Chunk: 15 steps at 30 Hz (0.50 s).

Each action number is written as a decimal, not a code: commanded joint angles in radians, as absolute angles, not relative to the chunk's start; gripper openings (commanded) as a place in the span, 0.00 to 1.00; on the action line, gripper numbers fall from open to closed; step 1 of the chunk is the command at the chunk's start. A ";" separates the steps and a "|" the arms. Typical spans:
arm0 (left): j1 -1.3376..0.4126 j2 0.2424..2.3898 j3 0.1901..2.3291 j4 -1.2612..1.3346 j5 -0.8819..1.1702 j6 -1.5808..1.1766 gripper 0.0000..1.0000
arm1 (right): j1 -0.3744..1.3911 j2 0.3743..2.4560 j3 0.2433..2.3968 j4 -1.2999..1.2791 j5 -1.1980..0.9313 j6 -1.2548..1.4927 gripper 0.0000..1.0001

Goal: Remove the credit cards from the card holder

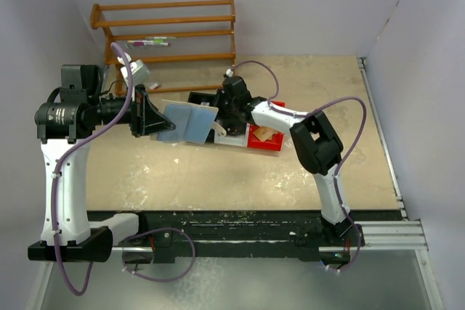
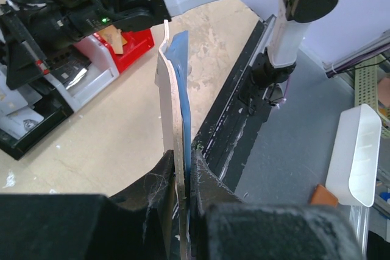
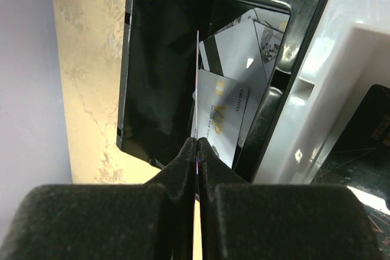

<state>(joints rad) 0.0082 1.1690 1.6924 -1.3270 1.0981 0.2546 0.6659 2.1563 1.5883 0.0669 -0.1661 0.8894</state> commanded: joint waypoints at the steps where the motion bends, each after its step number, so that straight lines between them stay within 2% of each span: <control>1: 0.010 1.154 1.700 -1.328 1.211 0.264 0.00 | 0.678 2.128 1.638 0.062 -0.140 0.875 0.00; 4: 0.010 1.160 1.700 -1.334 1.224 0.263 0.00 | 0.678 2.103 1.641 0.045 -0.138 0.856 0.00; 5: 0.009 1.161 1.700 -1.333 1.226 0.263 0.00 | 0.678 2.088 1.635 0.041 -0.134 0.850 0.03; 10: 0.010 1.166 1.706 -1.332 1.235 0.260 0.00 | 0.678 1.994 1.574 0.025 -0.115 0.837 0.35; 12: 0.009 1.167 1.711 -1.332 1.237 0.258 0.00 | 0.678 1.950 1.553 0.014 -0.113 0.827 0.43; 15: 0.009 1.169 1.714 -1.329 1.248 0.255 0.00 | 0.678 1.846 1.515 0.023 -0.106 0.791 0.50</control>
<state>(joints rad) 0.0082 1.1690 1.6924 -1.3422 1.1870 0.2539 0.6743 2.0094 1.5410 0.0074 -0.1364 0.8463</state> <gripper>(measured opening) 0.148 0.458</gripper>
